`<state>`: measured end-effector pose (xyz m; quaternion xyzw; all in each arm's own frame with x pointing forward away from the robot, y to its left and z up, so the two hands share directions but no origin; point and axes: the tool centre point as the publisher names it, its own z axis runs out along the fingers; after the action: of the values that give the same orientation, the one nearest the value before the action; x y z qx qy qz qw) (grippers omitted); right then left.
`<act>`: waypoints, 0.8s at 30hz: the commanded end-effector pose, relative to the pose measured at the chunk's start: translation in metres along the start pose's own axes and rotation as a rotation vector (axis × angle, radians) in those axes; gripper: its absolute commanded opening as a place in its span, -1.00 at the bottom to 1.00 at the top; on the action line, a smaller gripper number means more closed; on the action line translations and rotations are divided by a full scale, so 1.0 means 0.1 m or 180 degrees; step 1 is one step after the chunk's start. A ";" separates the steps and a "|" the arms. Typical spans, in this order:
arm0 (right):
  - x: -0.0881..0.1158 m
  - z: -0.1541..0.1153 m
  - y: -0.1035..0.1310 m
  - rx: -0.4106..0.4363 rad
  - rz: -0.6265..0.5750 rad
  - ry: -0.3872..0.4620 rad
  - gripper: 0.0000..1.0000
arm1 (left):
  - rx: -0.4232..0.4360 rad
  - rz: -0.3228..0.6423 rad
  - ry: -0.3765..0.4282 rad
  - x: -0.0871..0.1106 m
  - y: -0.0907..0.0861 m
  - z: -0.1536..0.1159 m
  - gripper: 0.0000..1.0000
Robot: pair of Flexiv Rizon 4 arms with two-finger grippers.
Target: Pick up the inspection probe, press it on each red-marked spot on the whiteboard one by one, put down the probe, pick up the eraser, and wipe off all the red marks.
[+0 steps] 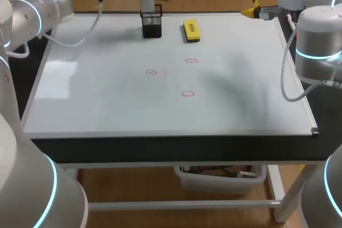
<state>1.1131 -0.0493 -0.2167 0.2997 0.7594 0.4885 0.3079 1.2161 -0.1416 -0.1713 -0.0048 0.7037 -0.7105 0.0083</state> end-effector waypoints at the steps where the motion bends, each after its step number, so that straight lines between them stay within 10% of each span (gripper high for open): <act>1: 0.00 0.00 0.00 0.0009 0.0000 0.0003 1.00 | -0.0021 -0.0013 0.0151 0.00 -0.08 -0.08 -1.00; 24: 0.00 0.00 0.00 0.0009 0.0000 0.0003 1.00 | -0.0002 0.0068 -0.0180 0.23 -0.13 -0.81 -1.00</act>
<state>1.1131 -0.0493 -0.2167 0.2997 0.7594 0.4885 0.3079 1.2061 -0.0685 -0.1619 -0.0060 0.7020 -0.7118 0.0218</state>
